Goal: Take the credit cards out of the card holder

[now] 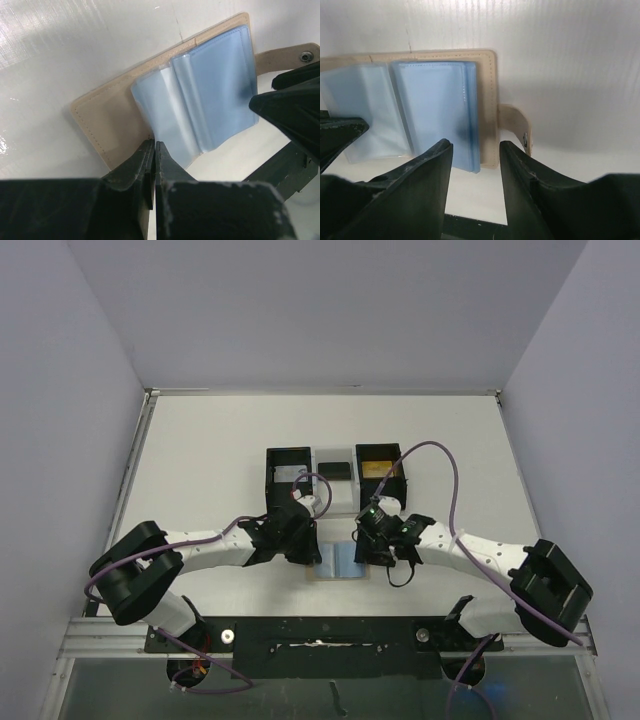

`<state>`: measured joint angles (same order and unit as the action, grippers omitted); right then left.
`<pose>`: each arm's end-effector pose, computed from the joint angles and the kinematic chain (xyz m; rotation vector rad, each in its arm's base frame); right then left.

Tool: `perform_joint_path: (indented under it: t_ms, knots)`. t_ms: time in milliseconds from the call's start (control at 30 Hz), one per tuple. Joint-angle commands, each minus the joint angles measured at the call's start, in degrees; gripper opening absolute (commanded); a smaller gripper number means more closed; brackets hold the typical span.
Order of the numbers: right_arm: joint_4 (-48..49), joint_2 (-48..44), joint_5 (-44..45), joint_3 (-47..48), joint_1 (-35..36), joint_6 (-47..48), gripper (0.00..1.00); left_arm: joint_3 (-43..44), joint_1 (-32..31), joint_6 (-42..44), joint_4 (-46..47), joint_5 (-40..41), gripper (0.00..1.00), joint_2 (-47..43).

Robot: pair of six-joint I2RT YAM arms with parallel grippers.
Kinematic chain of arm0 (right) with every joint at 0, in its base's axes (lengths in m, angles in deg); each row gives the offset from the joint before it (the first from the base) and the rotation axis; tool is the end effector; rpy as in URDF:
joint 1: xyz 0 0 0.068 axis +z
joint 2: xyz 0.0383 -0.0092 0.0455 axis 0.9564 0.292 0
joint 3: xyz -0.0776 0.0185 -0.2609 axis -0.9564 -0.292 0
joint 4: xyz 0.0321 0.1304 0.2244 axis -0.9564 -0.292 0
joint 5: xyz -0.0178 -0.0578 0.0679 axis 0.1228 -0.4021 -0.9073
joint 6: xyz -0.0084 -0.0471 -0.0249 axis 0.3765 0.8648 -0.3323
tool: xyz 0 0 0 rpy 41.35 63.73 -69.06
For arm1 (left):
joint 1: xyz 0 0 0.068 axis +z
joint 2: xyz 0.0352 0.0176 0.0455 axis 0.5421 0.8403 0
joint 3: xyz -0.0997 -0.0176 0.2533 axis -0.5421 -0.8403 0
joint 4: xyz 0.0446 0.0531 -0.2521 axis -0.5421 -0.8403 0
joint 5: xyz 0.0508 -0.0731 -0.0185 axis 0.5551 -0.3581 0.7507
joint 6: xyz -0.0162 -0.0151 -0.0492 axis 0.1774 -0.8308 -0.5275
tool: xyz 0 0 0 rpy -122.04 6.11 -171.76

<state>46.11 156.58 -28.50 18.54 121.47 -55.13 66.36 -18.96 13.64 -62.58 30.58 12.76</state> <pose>0.1579 0.1696 0.1787 0.2590 2.7444 0.3110 0.1709 -0.2237 0.1501 0.2949 2.6166 -0.7909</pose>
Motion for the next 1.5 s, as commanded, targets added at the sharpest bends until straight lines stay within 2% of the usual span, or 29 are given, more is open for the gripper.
perform_joint_path:
  t_ms: [0, 367, 500, 667, 733, 767, 833, 900, 1000, 1067, 1167, 1267, 1367, 1467]
  knots:
    - [7.02, -0.14, -4.54, -1.61, -0.06, 0.56, 0.43, 2.32, -0.24, 1.11, -0.24, -0.23, 0.00, -0.84]
    - [9.02, 2.89, -5.32, -0.06, -0.01, 1.50, 0.32, 2.35, -0.19, 1.00, -0.18, -1.10, 0.00, 0.14]
    - [8.63, 3.89, -5.77, 2.10, 0.39, 4.05, 0.20, 2.79, -0.27, 1.09, -0.15, -1.41, 0.00, 0.58]
    - [3.99, 3.89, -1.55, 6.75, 2.99, 5.42, 0.15, 3.39, -0.24, 1.27, -1.47, 0.29, 0.00, -0.55]
    - [0.89, 3.34, 0.72, 8.67, 3.06, 5.93, 0.21, 3.59, -0.30, 1.16, -2.72, 1.74, 0.00, -1.67]
    - [-0.97, 2.78, 2.36, 9.81, 2.99, 6.19, 0.25, 3.60, -0.19, 1.02, -3.31, 2.65, 0.05, -2.42]
    - [-4.88, 1.52, 6.17, 12.28, 2.70, 6.99, 0.35, 3.87, -0.23, 0.83, -4.98, 4.33, 0.17, -3.96]
    - [-8.00, -0.25, 9.33, 14.66, 1.35, 8.71, 0.52, 4.60, -0.09, 0.60, -8.39, 7.11, 0.31, -6.00]
    - [-9.50, -4.23, 11.96, 16.21, -3.31, 12.01, 0.70, 6.05, 0.45, 0.15, -13.03, 13.49, 0.56, -11.69]
    - [-7.79, -7.60, 11.88, 16.44, -8.10, 15.61, 0.79, 6.45, 2.91, 0.65, -15.33, 15.45, 0.68, -16.09]
    - [-3.47, -12.85, 11.36, 16.61, -16.70, 21.89, 0.87, 7.60, 10.22, 3.46, -19.11, 15.31, 0.71, -22.39]
    - [2.18, -17.15, 13.01, 16.42, -23.10, 28.36, 0.92, 10.69, 21.10, 7.42, -24.56, 15.26, 0.71, -27.45]
    - [5.81, -20.45, 16.25, 18.26, -25.24, 34.82, 0.95, 16.38, 30.78, 8.48, -29.87, 19.55, 0.72, -31.68]
    - [7.66, -22.53, 18.12, 20.50, -25.28, 39.47, 0.98, 22.48, 33.21, 8.85, -32.78, 28.93, 0.72, -34.81]
